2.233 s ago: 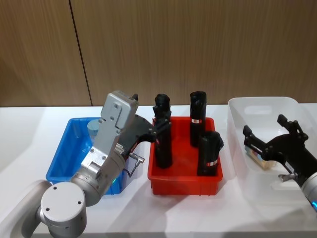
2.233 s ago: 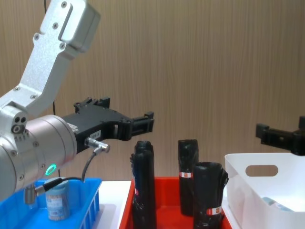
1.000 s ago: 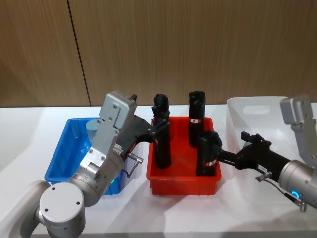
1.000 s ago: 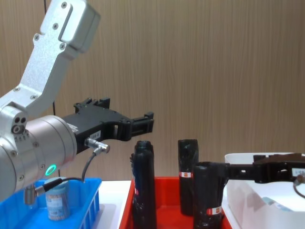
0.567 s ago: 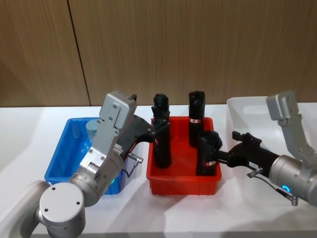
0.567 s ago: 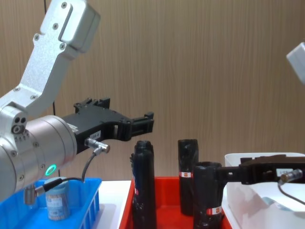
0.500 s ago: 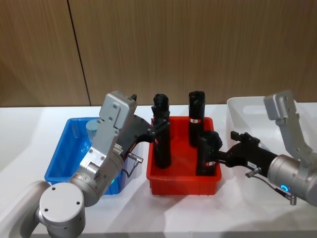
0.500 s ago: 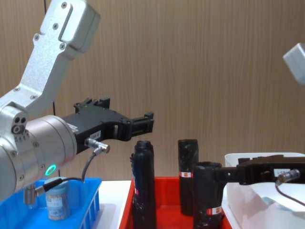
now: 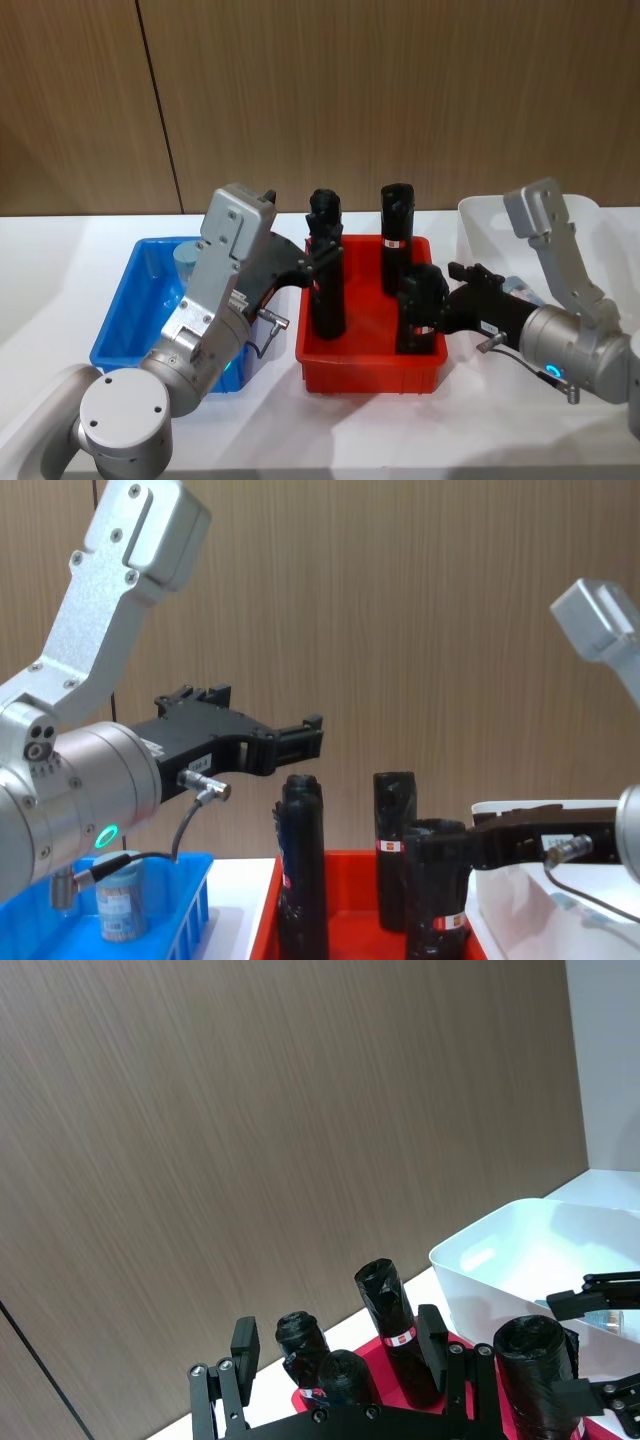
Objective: Pick the cotton swabs from the blue box and place them into the white box.
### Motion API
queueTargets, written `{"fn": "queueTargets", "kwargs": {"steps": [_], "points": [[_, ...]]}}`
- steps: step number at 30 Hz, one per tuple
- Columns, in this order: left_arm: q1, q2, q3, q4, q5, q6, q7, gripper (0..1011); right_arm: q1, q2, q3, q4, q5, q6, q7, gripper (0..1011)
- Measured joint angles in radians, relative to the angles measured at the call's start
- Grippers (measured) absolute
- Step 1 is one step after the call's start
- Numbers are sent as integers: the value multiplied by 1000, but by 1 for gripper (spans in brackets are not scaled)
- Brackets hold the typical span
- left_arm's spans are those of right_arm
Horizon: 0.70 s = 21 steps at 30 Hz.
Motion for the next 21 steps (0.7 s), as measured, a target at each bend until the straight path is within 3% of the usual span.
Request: {"fn": "queueTargets", "kwargs": {"steps": [21], "points": [[0, 0, 0, 0, 0, 0, 0, 1004, 63, -38, -23, 97, -59, -17, -2, 1002]]}}
